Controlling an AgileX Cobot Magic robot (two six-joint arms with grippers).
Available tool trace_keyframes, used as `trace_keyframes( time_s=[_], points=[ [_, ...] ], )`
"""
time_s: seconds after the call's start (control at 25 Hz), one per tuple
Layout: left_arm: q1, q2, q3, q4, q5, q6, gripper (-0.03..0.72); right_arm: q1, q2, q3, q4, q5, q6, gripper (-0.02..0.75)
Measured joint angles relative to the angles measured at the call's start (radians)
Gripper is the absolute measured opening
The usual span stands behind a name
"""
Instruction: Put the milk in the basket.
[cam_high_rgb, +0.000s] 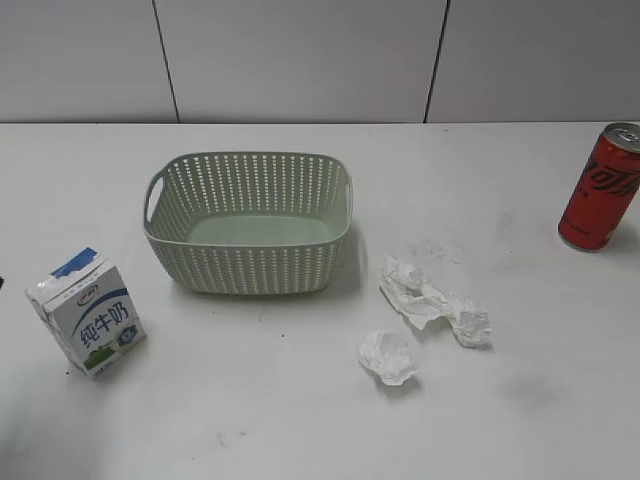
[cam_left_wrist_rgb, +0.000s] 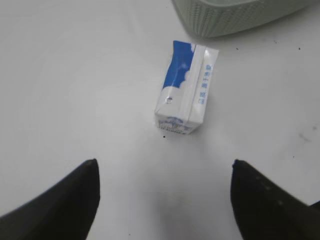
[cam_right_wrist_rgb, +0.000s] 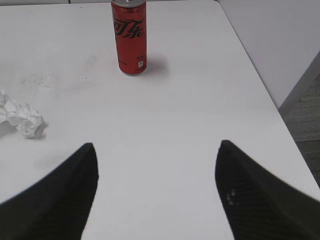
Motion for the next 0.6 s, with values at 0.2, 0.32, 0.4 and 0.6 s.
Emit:
trace_keyframes(
  time_s=[0.2,0.32,0.4,0.6],
  points=[
    [-0.081,0.221,-0.117,0.025,-0.008,0.013,0.599,0.000,0.000,0.000,0.000,0.000,0.000,0.583],
    [-0.113,0.341,-0.174,0.066,-0.010,0.013,0.599,0.000,0.000,0.000,0.000,0.000,0.000,0.583],
    [-0.123,0.419,-0.201,0.078,-0.011,0.014,0.599,0.000,0.000,0.000,0.000,0.000,0.000,0.583],
    [-0.150,0.570,-0.227,0.083,-0.019,0.015,0.599,0.000,0.000,0.000,0.000,0.000,0.000,0.583]
  ],
)
